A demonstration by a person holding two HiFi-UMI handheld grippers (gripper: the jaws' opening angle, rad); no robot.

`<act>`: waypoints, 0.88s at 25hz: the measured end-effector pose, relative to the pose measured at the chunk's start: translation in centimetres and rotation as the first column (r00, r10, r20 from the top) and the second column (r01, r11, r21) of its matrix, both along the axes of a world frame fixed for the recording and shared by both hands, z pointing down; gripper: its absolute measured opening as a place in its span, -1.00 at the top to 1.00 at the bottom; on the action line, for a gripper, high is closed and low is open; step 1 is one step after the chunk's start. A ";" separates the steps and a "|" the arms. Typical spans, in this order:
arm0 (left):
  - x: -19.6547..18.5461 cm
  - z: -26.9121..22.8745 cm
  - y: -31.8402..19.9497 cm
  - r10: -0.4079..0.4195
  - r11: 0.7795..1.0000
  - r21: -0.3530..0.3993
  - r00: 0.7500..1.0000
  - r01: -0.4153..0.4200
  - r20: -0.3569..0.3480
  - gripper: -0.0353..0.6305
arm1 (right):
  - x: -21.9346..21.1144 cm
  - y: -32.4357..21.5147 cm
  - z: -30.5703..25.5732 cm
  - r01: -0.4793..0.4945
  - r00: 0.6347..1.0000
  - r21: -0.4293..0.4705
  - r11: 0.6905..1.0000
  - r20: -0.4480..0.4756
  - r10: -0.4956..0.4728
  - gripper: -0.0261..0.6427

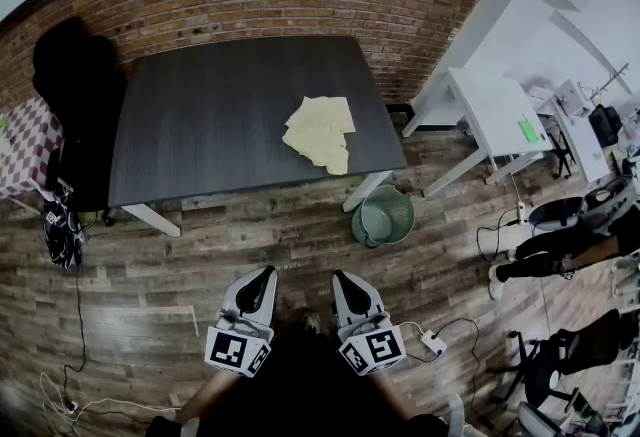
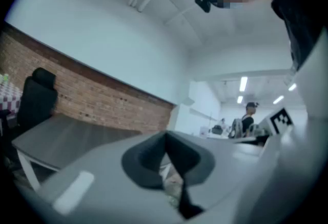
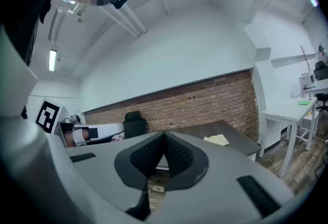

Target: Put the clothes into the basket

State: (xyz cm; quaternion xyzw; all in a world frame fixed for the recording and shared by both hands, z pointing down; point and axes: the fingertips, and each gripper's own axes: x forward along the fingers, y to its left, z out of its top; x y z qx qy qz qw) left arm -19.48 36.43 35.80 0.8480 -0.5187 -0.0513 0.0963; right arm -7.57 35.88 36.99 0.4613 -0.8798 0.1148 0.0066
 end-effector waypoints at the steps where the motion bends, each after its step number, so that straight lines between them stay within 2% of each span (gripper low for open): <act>1: -0.1 0.0 0.1 -0.002 1.000 -0.001 1.000 0.002 0.000 0.88 | 0.0 0.0 0.0 0.001 1.000 0.000 1.000 -0.002 -0.001 0.91; 10: -1.1 0.2 0.3 -0.016 1.000 -0.003 1.000 0.016 0.002 0.88 | -1.1 0.0 0.1 0.020 1.000 0.005 1.000 -0.019 -0.020 0.91; 16: -2.4 0.3 0.0 -0.020 1.000 -0.005 1.000 0.020 0.003 0.88 | -2.2 -0.4 -0.1 0.018 0.999 -0.002 1.000 0.039 -0.018 0.90; 22: -4.6 0.8 -0.3 -0.010 1.000 -0.017 1.000 0.010 -0.001 0.88 | -4.1 -0.9 0.2 0.004 0.999 -0.010 1.000 0.032 -0.004 0.90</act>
